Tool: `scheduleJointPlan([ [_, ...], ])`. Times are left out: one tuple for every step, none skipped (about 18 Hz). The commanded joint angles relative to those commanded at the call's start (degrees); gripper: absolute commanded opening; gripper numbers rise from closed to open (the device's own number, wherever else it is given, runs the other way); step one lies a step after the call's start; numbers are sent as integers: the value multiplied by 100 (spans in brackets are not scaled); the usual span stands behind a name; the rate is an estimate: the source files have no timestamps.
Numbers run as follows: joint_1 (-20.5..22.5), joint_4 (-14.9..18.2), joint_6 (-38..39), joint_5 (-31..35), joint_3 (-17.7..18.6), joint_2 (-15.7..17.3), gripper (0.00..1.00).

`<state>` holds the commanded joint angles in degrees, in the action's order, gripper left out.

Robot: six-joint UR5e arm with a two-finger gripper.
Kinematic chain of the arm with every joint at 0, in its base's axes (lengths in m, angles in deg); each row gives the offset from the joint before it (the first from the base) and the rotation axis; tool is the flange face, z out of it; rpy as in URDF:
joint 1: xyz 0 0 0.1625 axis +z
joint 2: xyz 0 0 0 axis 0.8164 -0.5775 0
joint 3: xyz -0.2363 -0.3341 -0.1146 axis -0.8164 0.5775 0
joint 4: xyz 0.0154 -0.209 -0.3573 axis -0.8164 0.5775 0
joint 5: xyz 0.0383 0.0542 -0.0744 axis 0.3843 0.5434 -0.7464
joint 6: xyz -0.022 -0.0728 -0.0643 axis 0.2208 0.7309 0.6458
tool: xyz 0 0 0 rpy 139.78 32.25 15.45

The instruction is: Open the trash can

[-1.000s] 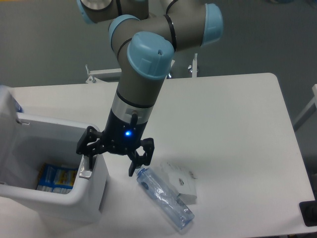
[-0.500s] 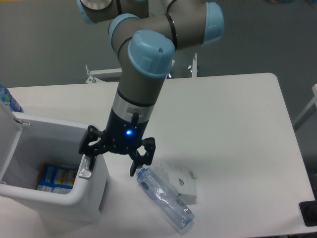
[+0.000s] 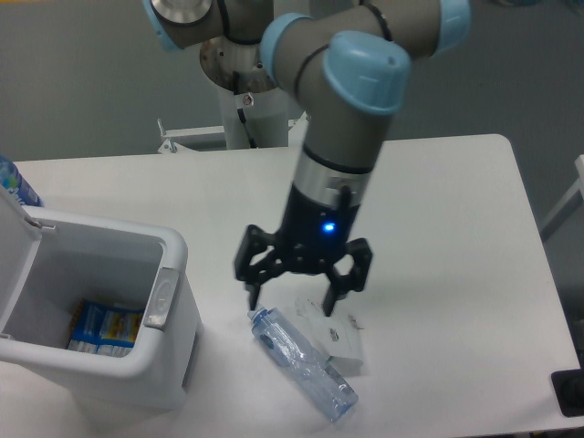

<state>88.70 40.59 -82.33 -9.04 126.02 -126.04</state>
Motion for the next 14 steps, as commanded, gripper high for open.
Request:
scheduleJointPlan([
  [97, 18, -194, 114, 35, -18, 100],
  [150, 18, -378, 228, 44, -53, 100],
  [194, 27, -572, 360, 44, -114, 100],
  [220, 27, -756, 501, 44, -175, 100],
  [221, 18, -958, 676, 35, -220, 100],
  [221, 44, -1143, 895, 35, -255, 100],
  [221, 79, -1310, 1132, 53, -307, 100],
  [221, 184, -1416, 1370, 44, -360, 100],
  [221, 255, -1470, 1685, 44, -430, 100],
  [221, 273, -1566, 2010, 44, -474, 100],
  [229, 273, -1723, 2170, 35, -510, 100],
  [238, 290, -1943, 2215, 35, -536, 100],
  [256, 386, -2145, 2233, 44, -545, 100],
  [273, 561, -2382, 2251, 9, -545, 100],
])
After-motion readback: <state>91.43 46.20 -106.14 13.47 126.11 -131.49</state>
